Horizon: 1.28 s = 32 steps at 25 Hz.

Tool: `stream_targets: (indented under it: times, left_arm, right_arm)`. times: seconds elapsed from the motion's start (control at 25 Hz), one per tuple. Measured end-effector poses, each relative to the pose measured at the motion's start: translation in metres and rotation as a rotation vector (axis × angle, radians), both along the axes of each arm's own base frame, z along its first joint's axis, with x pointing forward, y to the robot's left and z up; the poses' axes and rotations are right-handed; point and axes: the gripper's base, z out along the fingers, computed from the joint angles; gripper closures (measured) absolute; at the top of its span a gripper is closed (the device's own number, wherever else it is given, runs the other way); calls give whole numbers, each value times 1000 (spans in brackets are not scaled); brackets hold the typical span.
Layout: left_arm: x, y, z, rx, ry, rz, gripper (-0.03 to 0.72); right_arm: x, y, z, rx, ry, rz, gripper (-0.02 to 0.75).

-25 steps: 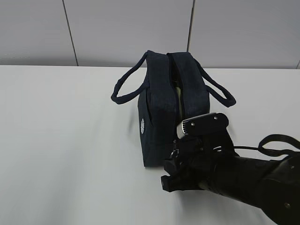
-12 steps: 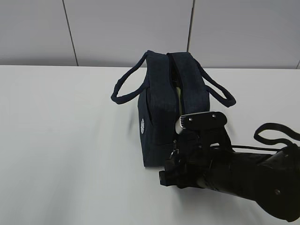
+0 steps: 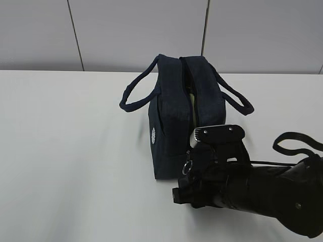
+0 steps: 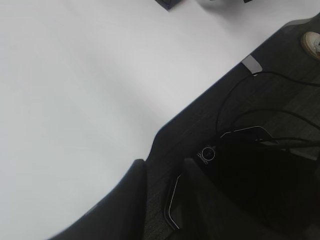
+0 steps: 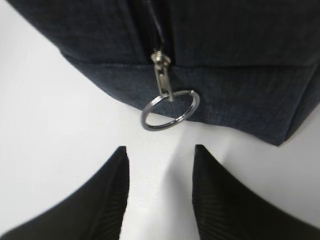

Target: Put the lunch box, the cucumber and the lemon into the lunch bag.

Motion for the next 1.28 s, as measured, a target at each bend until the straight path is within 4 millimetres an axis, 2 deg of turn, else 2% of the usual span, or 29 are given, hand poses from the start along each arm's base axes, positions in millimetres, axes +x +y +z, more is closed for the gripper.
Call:
stream_targets:
  times: [0.2, 0.32, 0.96, 1.28]
  left_arm:
    - [0, 0, 0, -1, -1, 0, 535]
    - [0, 0, 0, -1, -1, 0, 535]
    - [1, 0, 0, -3, -1, 12, 535]
    - [1, 0, 0, -8, -5, 15, 535]
  right_arm:
    - [2, 3, 2, 2, 1, 6, 322]
    - [2, 4, 3, -19, -16, 52, 297]
    - [8, 8, 11, 15, -142, 95, 291]
    - [11, 10, 2, 11, -149, 93, 290]
